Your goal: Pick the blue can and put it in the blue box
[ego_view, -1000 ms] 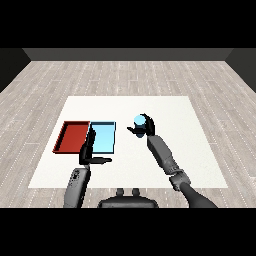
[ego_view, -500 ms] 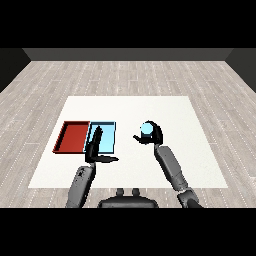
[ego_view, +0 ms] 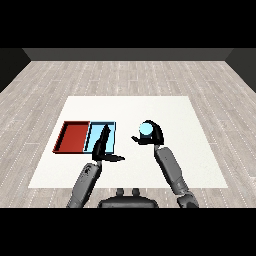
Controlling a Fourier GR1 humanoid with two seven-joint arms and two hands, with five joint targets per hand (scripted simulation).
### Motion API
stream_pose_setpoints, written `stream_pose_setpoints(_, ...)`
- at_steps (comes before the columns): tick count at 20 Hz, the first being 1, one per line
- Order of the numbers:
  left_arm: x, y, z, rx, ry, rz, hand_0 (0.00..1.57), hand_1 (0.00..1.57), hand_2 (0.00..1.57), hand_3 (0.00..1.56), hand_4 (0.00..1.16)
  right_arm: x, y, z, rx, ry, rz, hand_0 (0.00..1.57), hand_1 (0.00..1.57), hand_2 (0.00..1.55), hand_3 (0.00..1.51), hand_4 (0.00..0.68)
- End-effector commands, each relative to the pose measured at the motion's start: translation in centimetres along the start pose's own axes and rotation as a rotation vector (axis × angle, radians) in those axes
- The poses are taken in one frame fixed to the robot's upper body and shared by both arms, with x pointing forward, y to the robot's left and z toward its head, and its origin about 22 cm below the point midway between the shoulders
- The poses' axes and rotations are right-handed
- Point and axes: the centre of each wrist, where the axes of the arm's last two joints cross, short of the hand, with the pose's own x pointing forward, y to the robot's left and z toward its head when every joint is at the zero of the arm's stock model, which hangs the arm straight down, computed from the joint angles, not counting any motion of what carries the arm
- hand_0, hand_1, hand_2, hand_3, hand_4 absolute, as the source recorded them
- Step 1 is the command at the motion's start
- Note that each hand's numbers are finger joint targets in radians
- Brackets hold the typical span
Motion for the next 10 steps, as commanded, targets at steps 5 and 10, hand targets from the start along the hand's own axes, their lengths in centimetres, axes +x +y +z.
stream_pose_setpoints(5, -1.4, -1.4, -1.2, -0.062, 0.025, -0.006, 0.0, 0.0, 0.0, 0.0, 0.0, -0.5, 1.3, 0.5, 0.028, -0.028, -0.026, 1.44, 1.44, 1.47, 1.39, 0.566)
stream_pose_setpoints(10, -2.3, -2.5, -1.9, -0.045, 0.031, 0.015, 0.0, 0.0, 0.0, 0.0, 0.0, 1.0, 2.4, 0.0, 0.072, -0.029, -0.041, 1.45, 1.45, 1.46, 1.37, 0.55)
